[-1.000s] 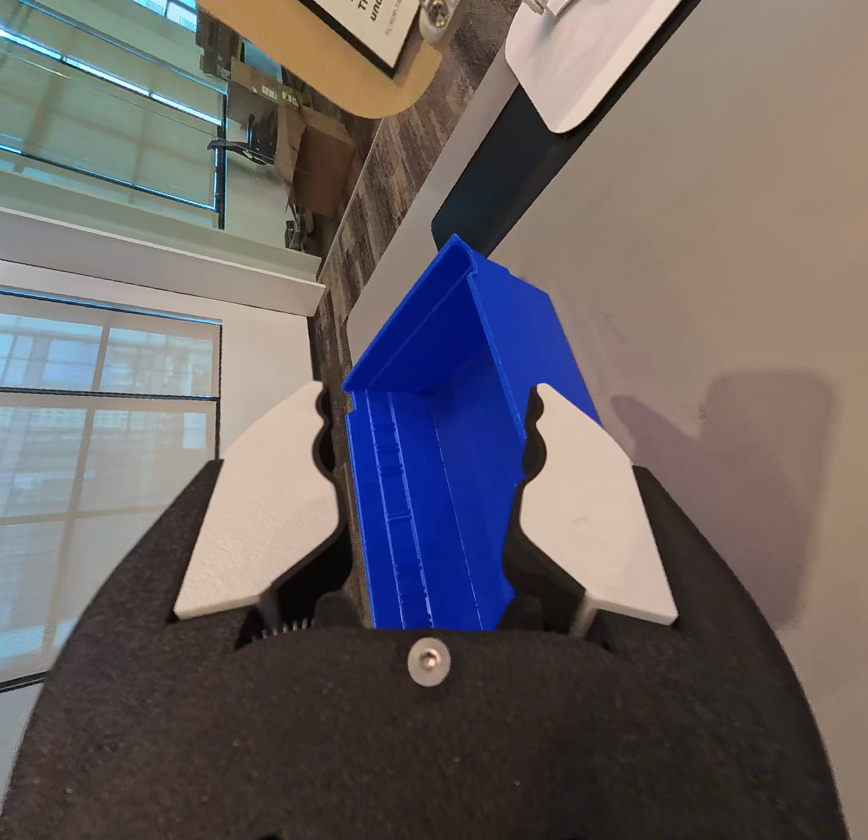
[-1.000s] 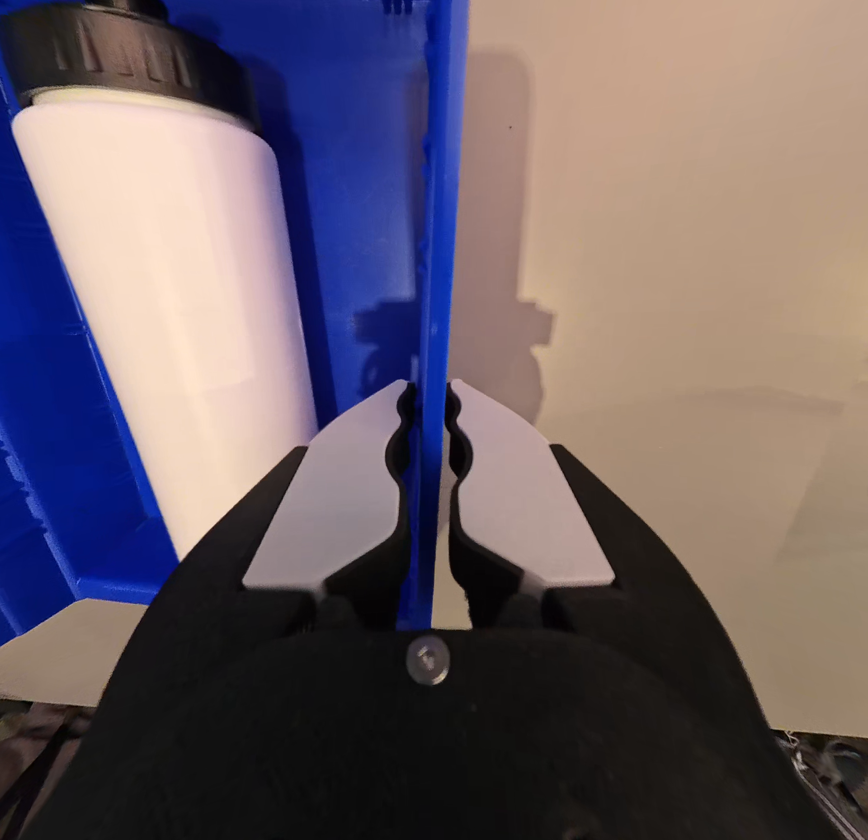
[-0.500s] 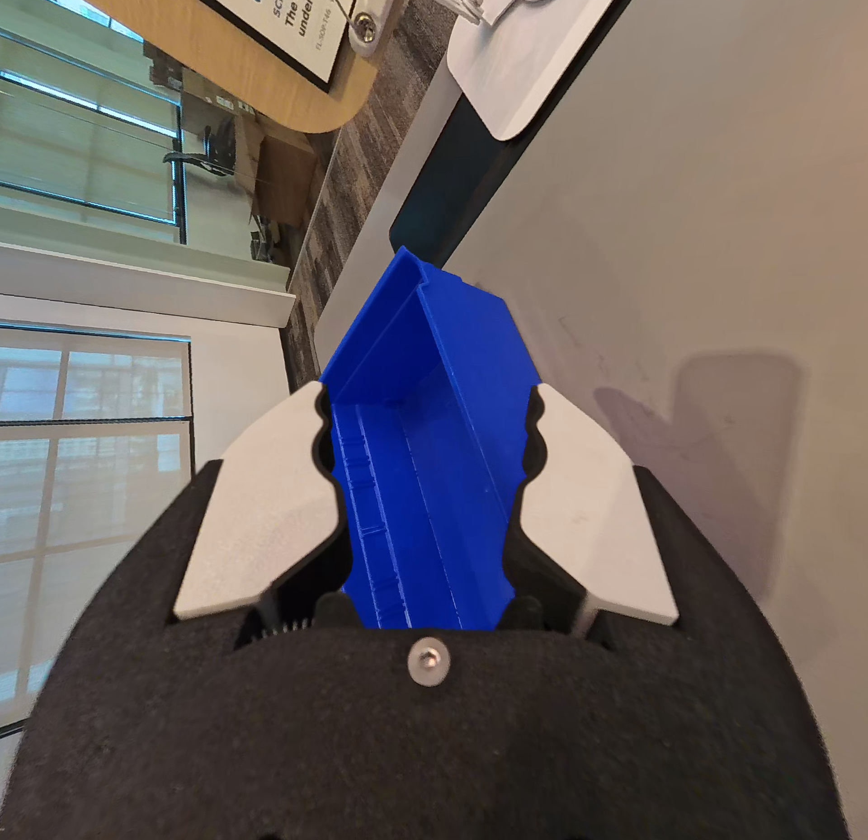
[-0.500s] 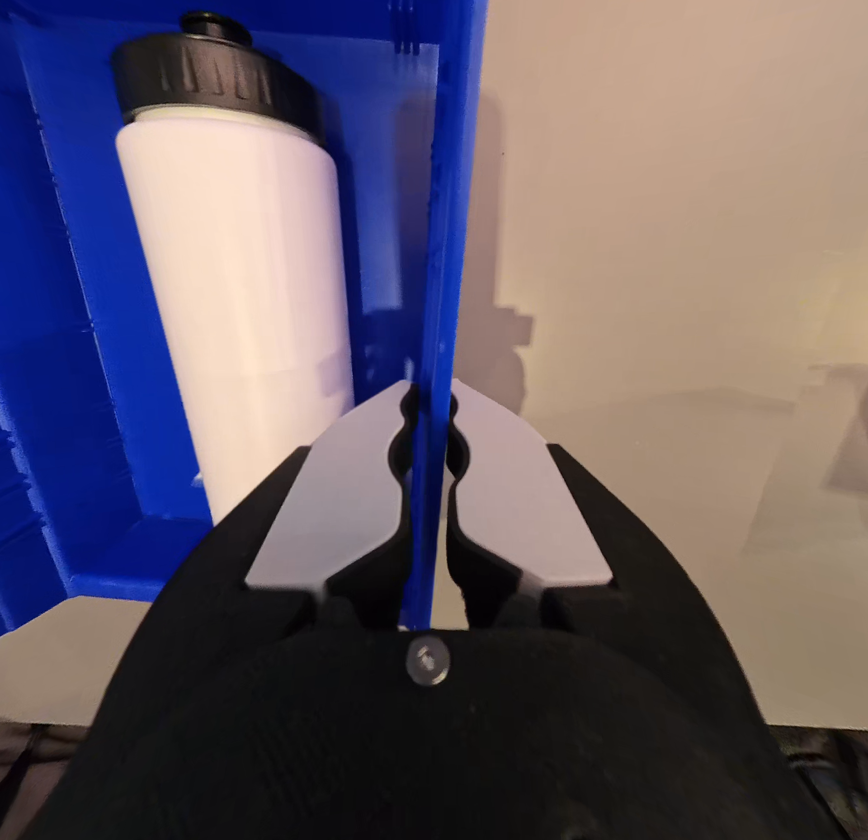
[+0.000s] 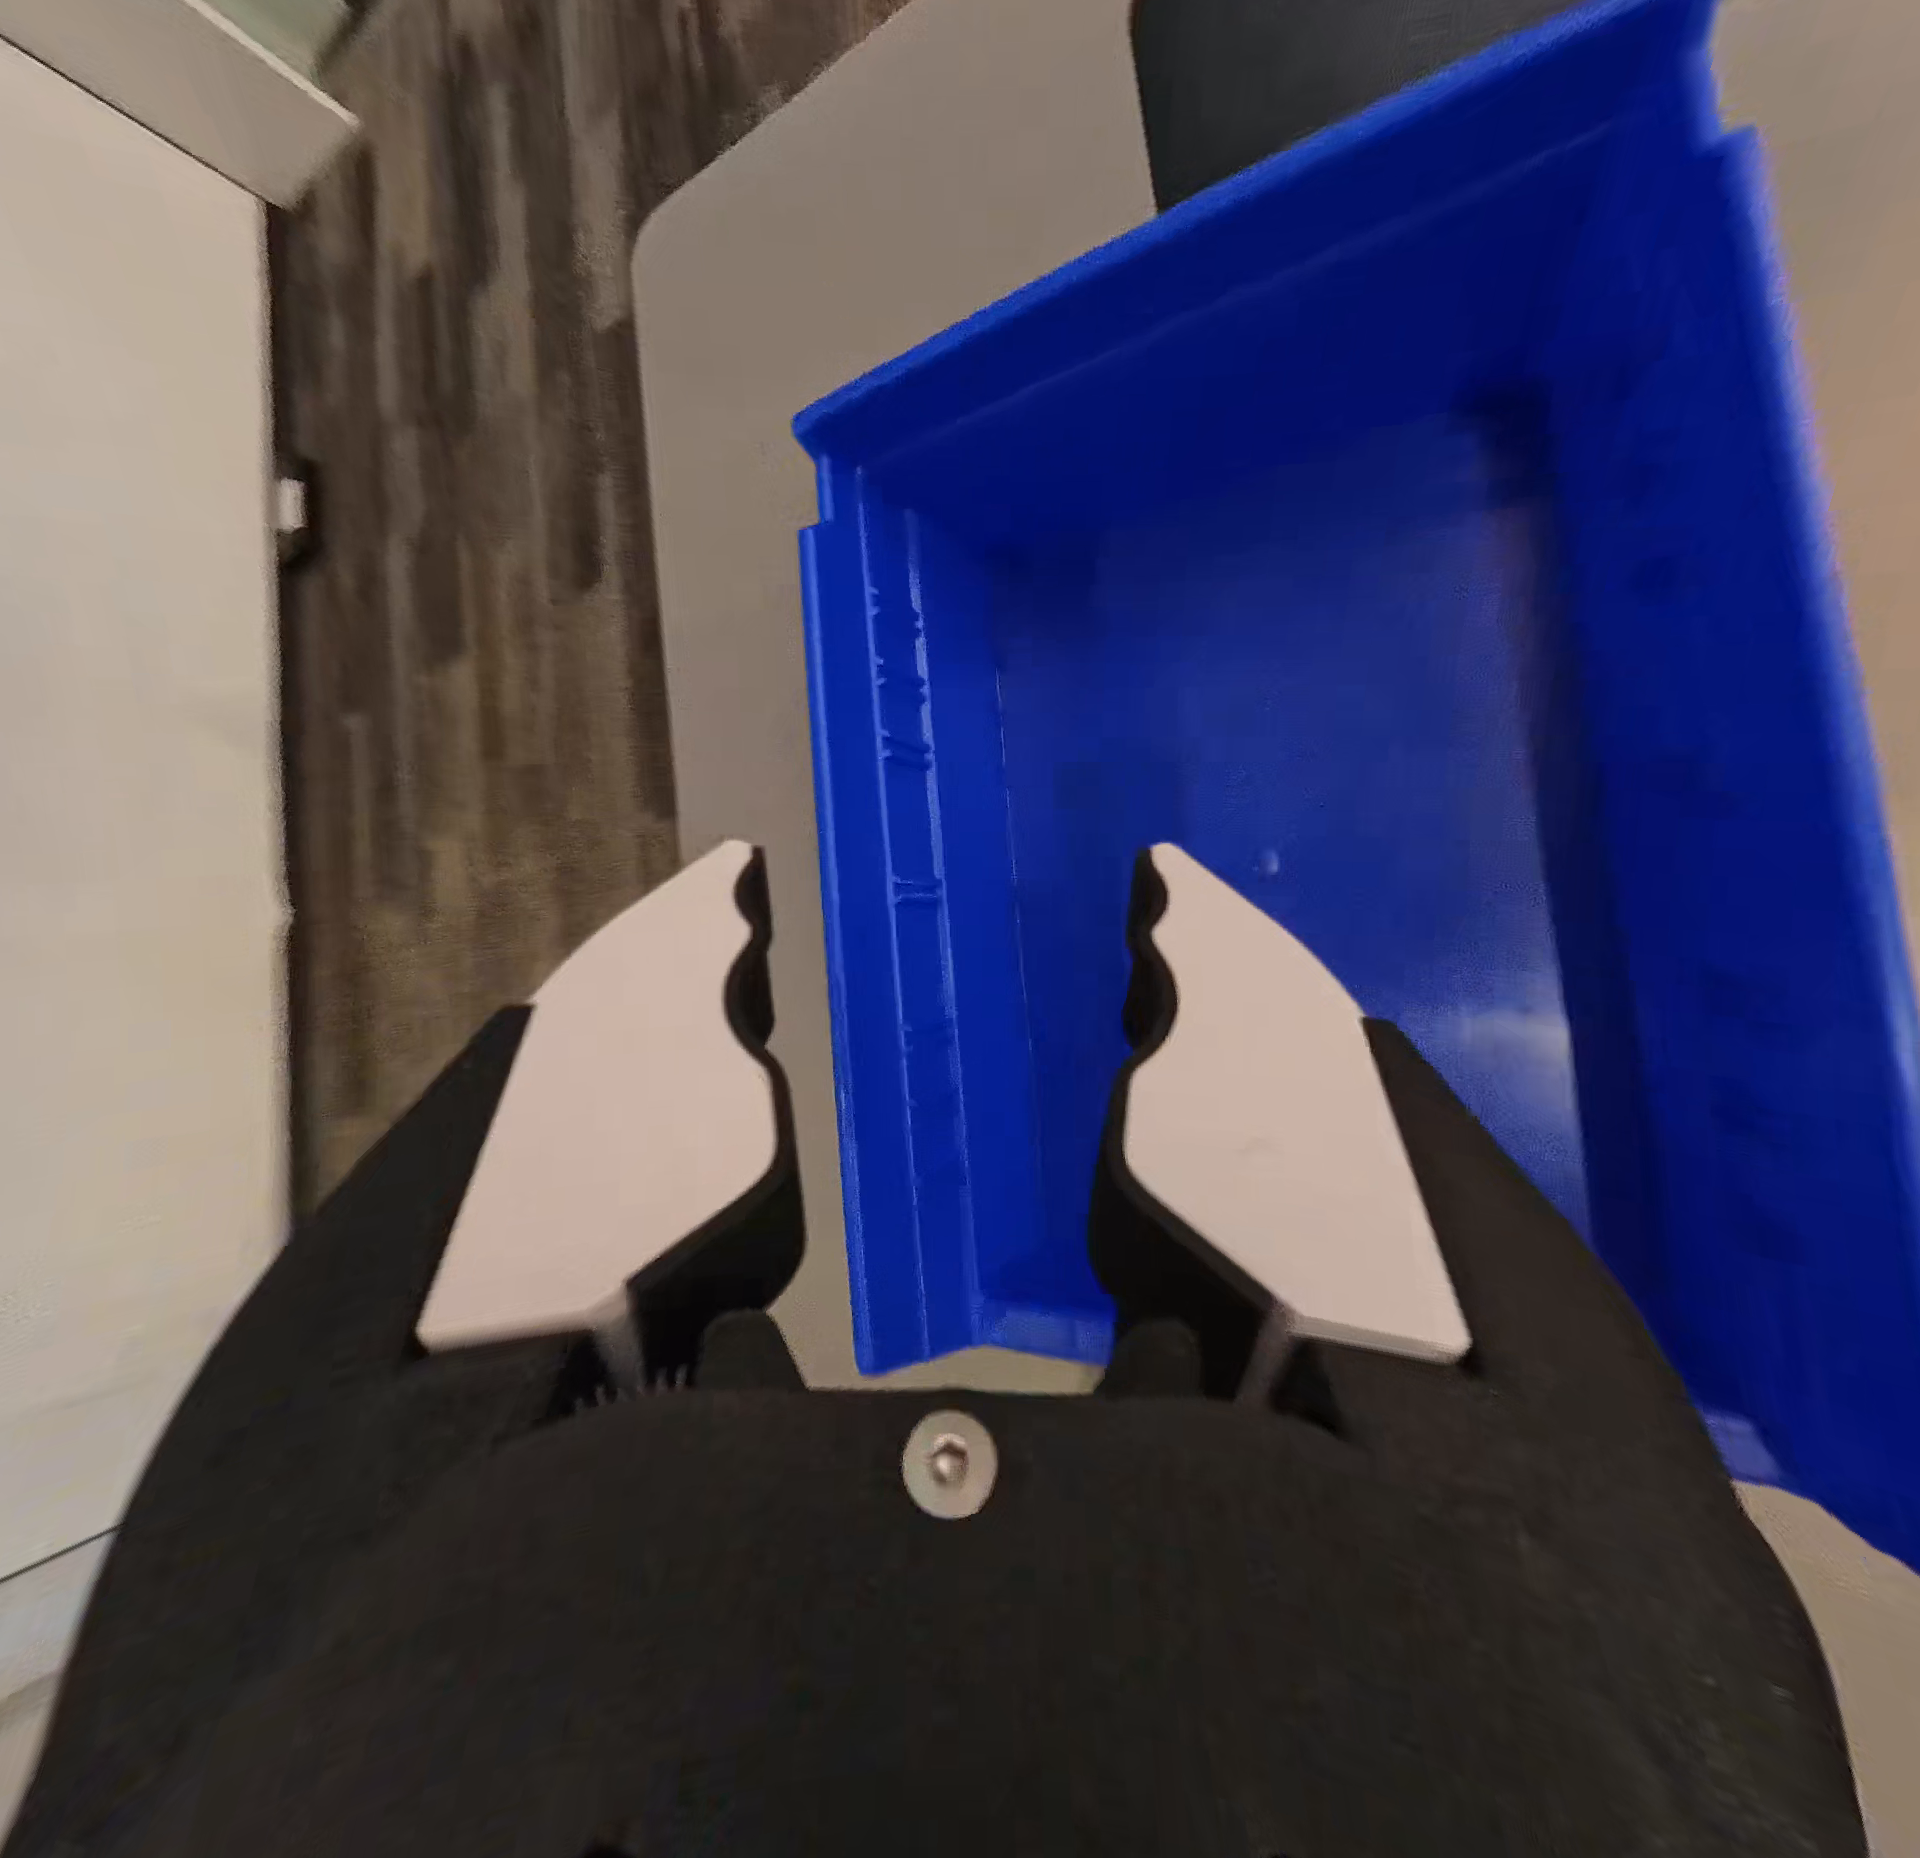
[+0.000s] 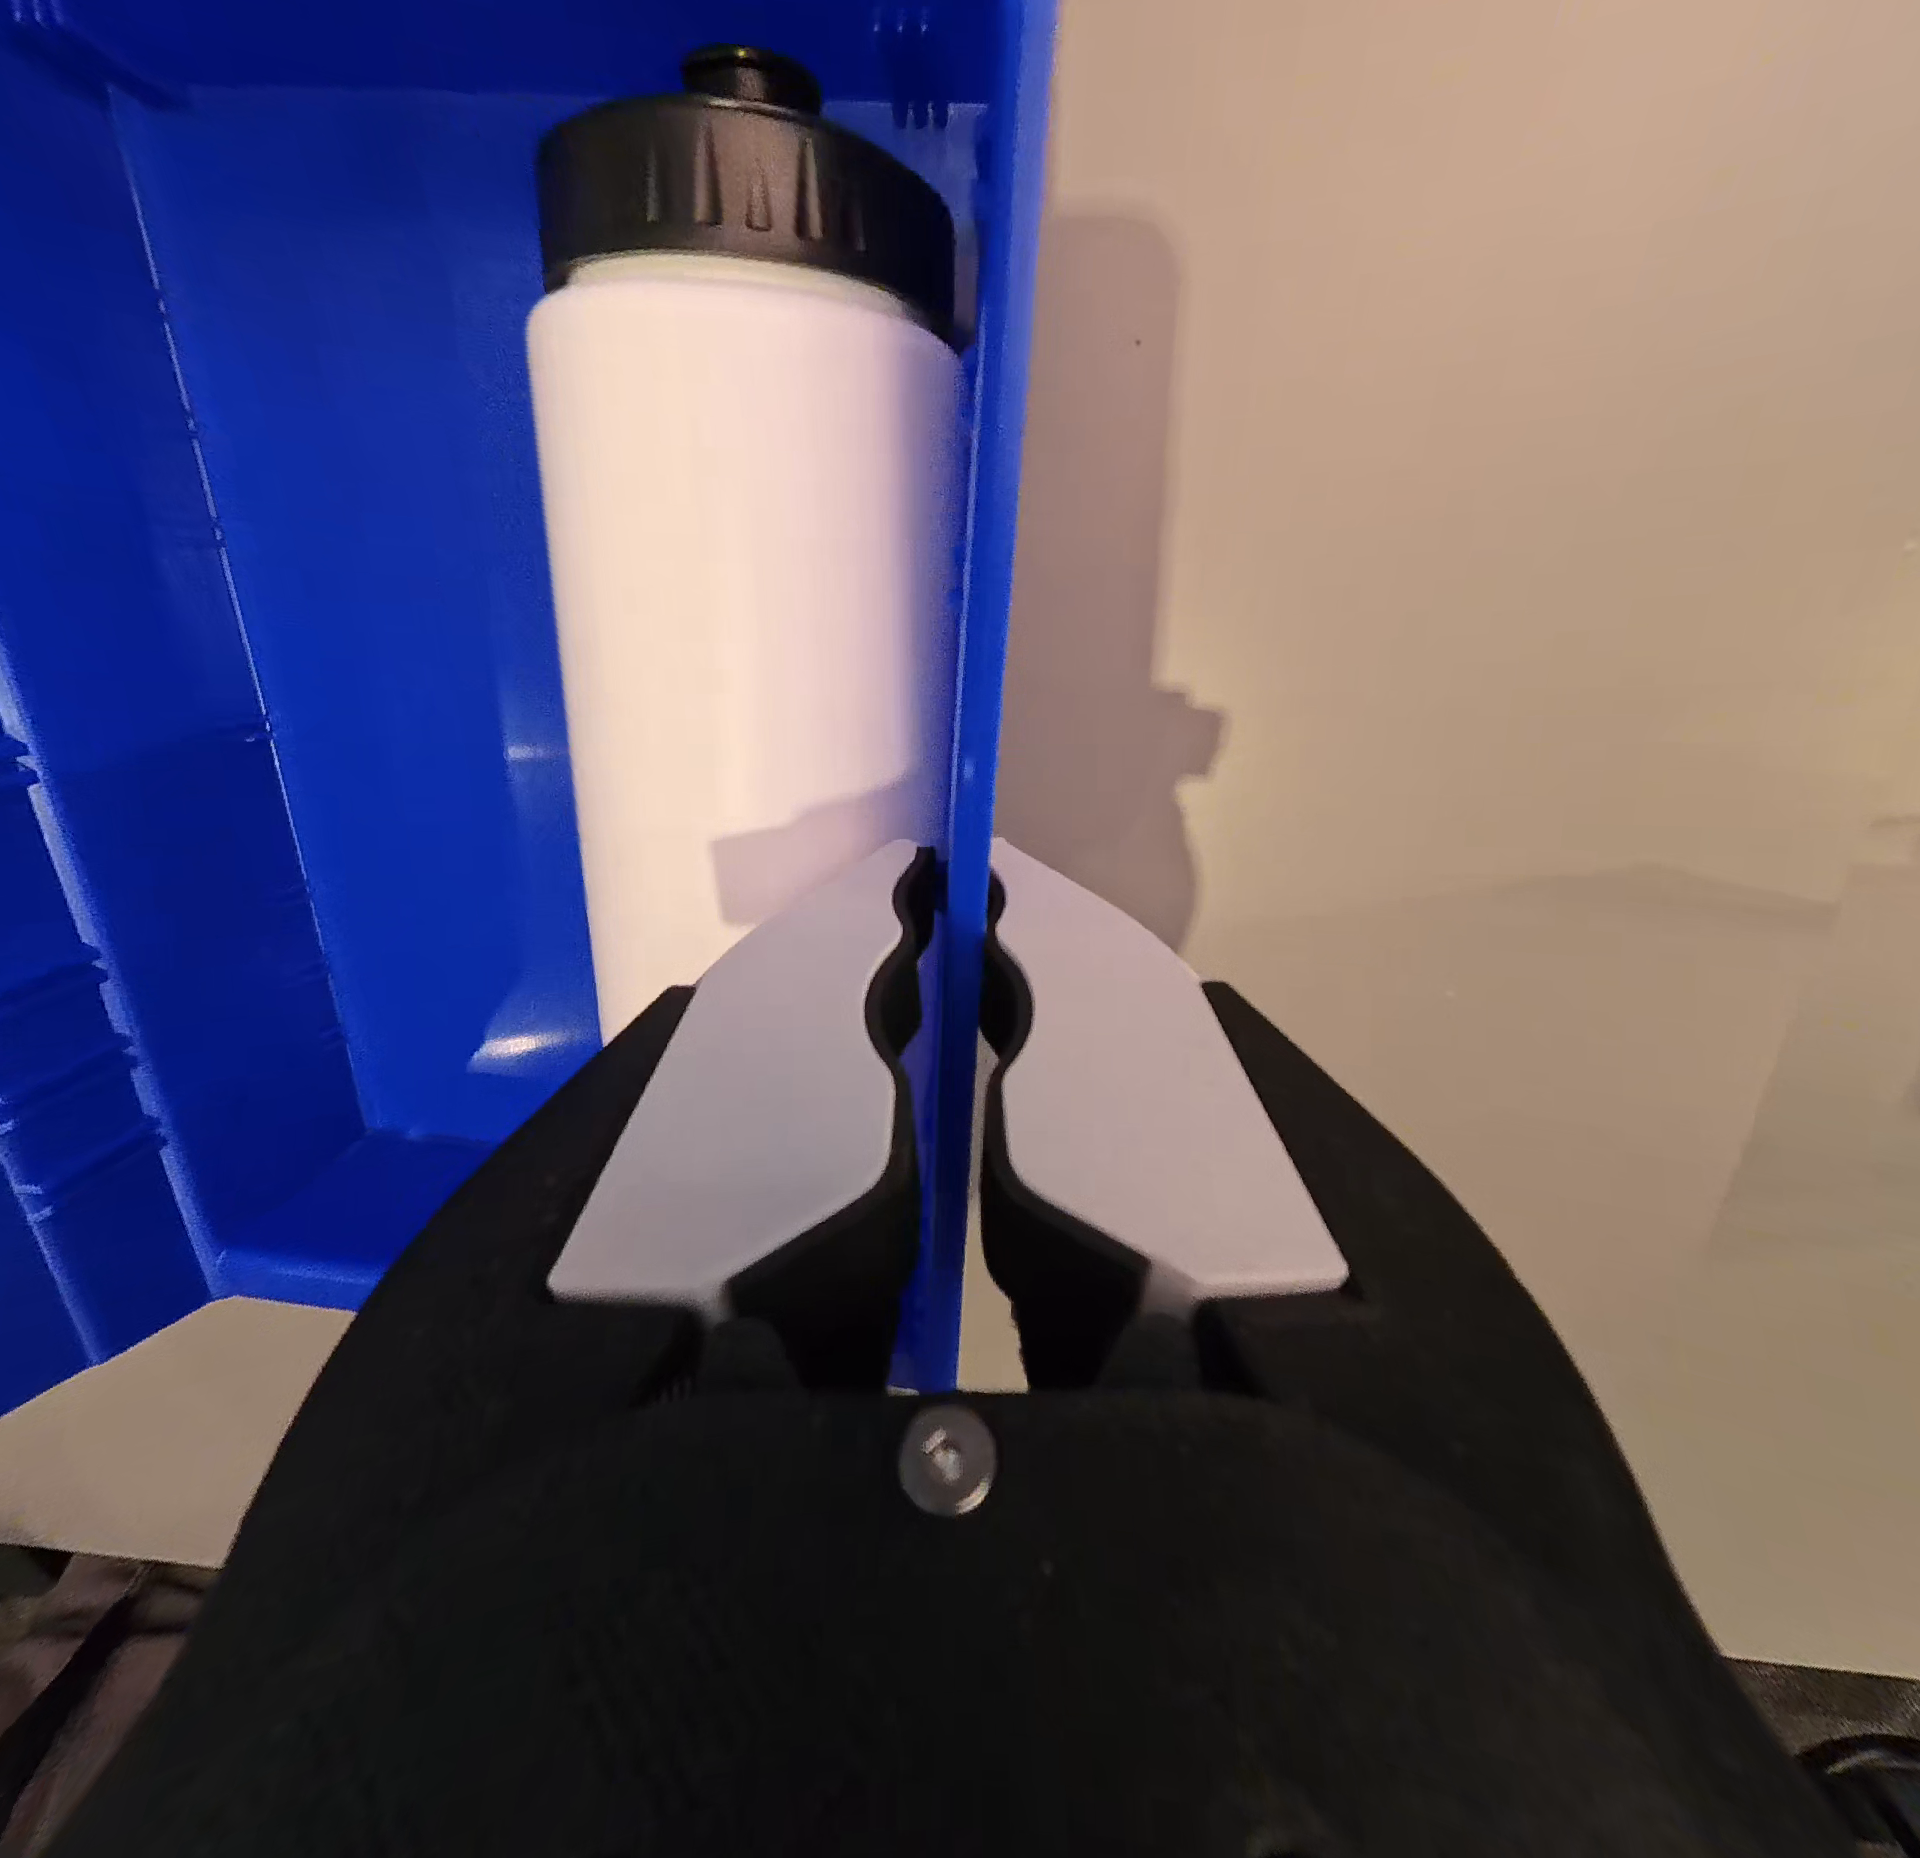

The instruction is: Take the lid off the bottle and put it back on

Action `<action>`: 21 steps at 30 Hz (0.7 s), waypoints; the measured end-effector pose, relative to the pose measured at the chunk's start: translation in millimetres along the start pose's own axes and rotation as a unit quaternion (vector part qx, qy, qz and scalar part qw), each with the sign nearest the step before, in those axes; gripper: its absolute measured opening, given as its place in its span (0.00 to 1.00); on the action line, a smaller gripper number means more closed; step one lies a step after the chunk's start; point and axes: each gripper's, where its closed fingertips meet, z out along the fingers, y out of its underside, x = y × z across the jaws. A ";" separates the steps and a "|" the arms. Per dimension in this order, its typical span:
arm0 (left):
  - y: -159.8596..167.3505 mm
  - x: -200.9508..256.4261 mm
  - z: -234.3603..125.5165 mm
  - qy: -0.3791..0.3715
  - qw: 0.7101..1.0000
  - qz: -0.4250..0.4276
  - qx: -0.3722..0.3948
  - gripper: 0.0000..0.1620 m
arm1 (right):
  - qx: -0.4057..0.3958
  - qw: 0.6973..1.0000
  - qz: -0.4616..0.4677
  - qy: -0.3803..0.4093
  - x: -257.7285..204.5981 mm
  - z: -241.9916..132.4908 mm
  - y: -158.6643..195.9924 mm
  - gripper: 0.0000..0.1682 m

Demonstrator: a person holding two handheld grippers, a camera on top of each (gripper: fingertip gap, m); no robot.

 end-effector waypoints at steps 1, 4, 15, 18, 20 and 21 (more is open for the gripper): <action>3.9 -8.1 6.4 0.020 0.999 -0.028 0.007 0.39 | 0.000 1.000 0.000 0.001 -0.2 0.0 -0.1 0.04; 28.7 -25.2 27.4 0.066 0.993 -0.098 -0.026 0.40 | 0.000 1.000 0.000 0.001 -0.9 0.1 -0.5 0.05; 118.7 -12.3 90.6 0.162 0.943 -0.166 -0.237 0.28 | 0.000 1.000 -0.005 0.003 -6.1 0.6 -1.0 0.05; 122.7 6.9 91.0 0.205 0.926 -0.163 -0.270 0.12 | -0.005 1.000 -0.013 -0.003 -13.3 1.2 -0.6 0.05; 123.1 8.5 89.1 0.198 0.927 -0.153 -0.280 0.12 | -0.011 1.000 -0.022 -0.007 -20.9 1.9 0.0 0.05; 122.4 13.0 86.8 0.206 0.924 -0.150 -0.284 0.11 | -0.014 1.000 -0.025 -0.009 -25.5 2.2 0.2 0.05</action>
